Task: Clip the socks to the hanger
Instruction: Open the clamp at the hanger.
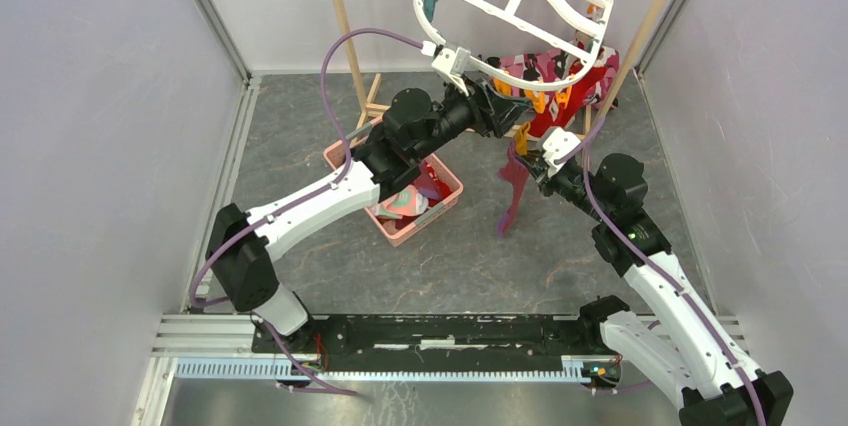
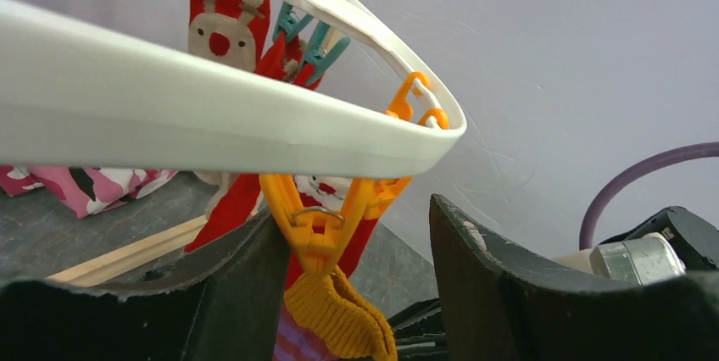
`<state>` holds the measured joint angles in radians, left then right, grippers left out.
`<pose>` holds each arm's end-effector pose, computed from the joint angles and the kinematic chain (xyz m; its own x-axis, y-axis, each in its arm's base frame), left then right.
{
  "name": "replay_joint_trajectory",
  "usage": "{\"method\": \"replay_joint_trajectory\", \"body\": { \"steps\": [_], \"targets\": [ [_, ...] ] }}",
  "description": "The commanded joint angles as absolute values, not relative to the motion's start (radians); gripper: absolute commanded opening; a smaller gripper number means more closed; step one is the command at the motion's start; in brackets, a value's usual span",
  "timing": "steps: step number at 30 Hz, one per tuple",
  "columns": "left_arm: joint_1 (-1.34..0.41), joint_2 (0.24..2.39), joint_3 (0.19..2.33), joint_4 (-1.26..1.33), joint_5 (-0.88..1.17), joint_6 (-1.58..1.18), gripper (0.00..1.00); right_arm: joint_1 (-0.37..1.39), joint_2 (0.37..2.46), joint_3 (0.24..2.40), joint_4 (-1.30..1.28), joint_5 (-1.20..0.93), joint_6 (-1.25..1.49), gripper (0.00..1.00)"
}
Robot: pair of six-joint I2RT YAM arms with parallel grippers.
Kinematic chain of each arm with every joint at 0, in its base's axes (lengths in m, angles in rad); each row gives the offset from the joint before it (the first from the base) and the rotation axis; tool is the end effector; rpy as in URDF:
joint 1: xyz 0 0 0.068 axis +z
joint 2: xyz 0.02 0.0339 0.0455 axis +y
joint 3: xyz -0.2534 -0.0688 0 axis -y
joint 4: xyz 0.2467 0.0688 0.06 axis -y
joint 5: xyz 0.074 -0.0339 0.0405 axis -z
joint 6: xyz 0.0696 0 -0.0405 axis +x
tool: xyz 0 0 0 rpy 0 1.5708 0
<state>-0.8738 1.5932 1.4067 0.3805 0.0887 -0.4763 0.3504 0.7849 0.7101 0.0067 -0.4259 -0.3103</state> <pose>0.2648 -0.3259 0.4077 -0.2658 -0.3940 -0.8799 0.7851 0.4412 -0.4347 0.2045 0.1054 0.3246 0.1528 -0.2402 -0.9586 -0.6858 0.6726 -0.2779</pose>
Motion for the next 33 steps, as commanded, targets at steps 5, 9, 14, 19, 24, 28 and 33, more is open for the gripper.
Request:
{"method": "replay_joint_trajectory", "body": {
  "steps": [5, 9, 14, 19, 24, 28, 33],
  "targets": [
    [-0.885, 1.521, 1.346, 0.495, 0.089, -0.434, 0.67, 0.345, 0.784, 0.753, 0.051, -0.436, -0.29, 0.0],
    [-0.887, 1.499, 1.309, 0.51, 0.104, -0.447, 0.67, 0.343, 0.78, 0.753, 0.045, -0.436, -0.29, 0.0],
    [-0.888, 1.432, 1.215, 0.511, 0.102, -0.457, 0.69, 0.333, 0.767, 0.745, 0.028, -0.436, -0.295, 0.0],
    [-0.888, 1.341, 1.102, 0.524, 0.09, -0.455, 0.73, 0.327, 0.76, 0.726, 0.032, -0.443, -0.285, 0.0],
    [-0.888, 1.304, 1.096, 0.522, 0.09, -0.455, 0.77, 0.323, 0.759, 0.719, 0.044, -0.456, -0.28, 0.0],
    [-0.888, 1.328, 1.154, 0.518, 0.097, -0.525, 0.78, 0.318, 0.756, 0.726, 0.044, -0.466, -0.281, 0.0],
    [-0.891, 1.374, 1.241, 0.459, 0.033, -0.597, 0.77, 0.312, 0.748, 0.727, 0.042, -0.474, -0.272, 0.0]
  ]
}}
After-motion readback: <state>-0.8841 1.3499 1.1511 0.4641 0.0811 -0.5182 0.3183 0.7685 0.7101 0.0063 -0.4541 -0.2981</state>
